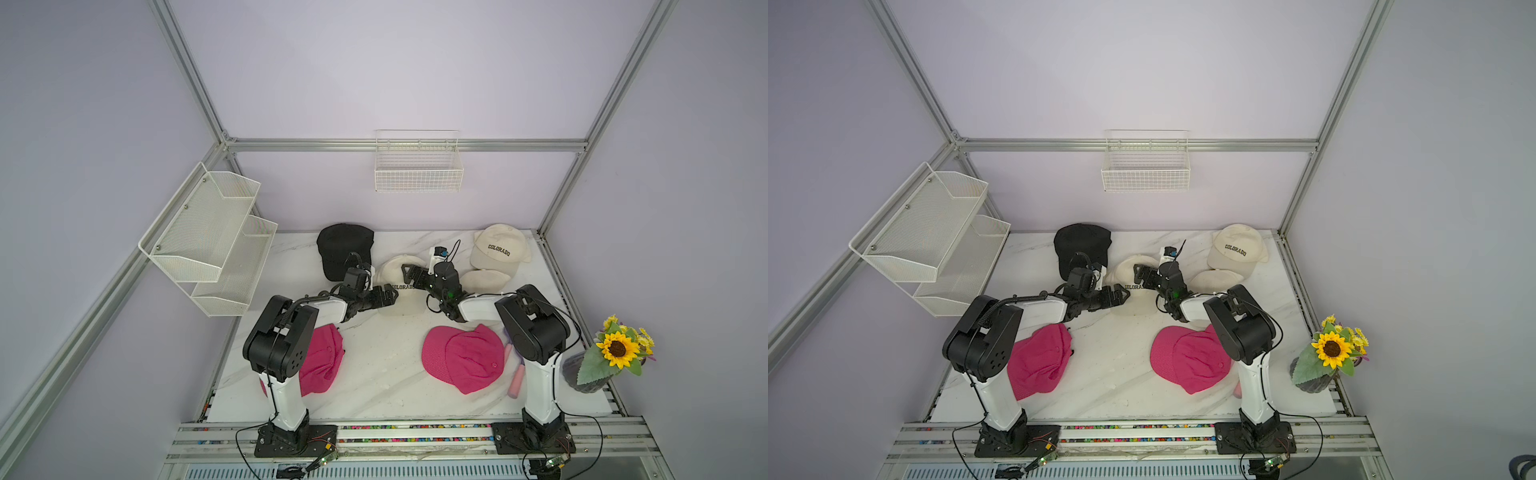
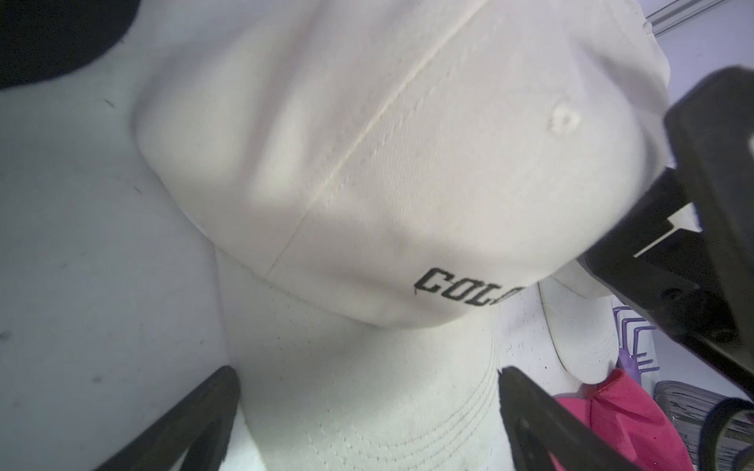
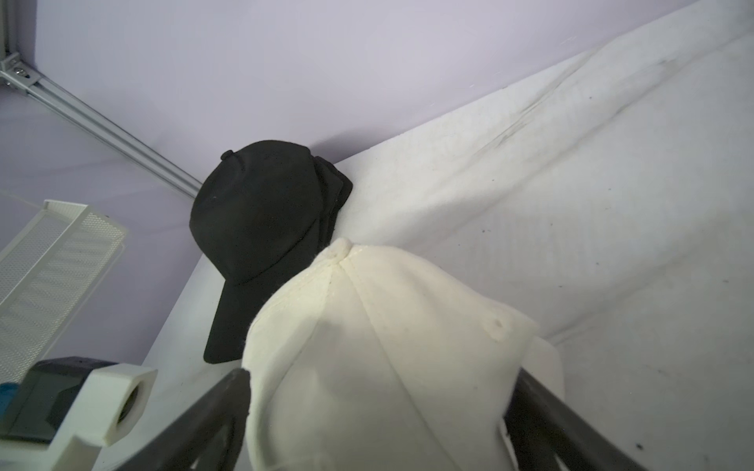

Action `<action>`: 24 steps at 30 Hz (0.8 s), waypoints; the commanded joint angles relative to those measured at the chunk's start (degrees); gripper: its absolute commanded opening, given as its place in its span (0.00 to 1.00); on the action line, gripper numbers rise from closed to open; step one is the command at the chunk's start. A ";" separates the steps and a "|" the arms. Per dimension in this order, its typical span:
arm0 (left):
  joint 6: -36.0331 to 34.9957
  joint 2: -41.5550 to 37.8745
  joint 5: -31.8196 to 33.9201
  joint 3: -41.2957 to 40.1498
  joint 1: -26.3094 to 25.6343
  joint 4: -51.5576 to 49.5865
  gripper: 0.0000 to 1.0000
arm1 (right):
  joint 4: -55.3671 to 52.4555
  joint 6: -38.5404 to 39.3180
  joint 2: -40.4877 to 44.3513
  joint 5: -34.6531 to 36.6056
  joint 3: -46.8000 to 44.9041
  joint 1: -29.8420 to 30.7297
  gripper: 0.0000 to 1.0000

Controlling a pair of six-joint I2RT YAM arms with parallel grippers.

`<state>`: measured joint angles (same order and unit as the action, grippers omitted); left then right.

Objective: Stack the baseball caps by color
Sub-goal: Place the baseball cap at the center of the board.

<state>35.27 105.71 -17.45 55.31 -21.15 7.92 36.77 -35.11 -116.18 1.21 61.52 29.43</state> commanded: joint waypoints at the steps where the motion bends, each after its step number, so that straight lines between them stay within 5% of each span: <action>1: -2.20 -0.03 -0.13 1.60 0.44 -1.74 1.00 | -1.10 -1.08 4.91 3.83 -2.22 0.23 0.97; 11: -8.87 3.45 -1.79 6.49 1.20 -3.00 1.00 | -8.84 1.40 19.11 6.12 -9.43 -2.72 0.97; 24: -10.13 5.57 -3.16 9.95 1.23 -4.88 1.00 | -29.87 8.41 29.86 7.70 -15.79 -22.34 0.97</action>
<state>26.52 111.83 -20.08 64.03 -20.25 4.54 14.68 -27.77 -88.23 9.04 46.63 8.16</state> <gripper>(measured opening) 0.994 0.975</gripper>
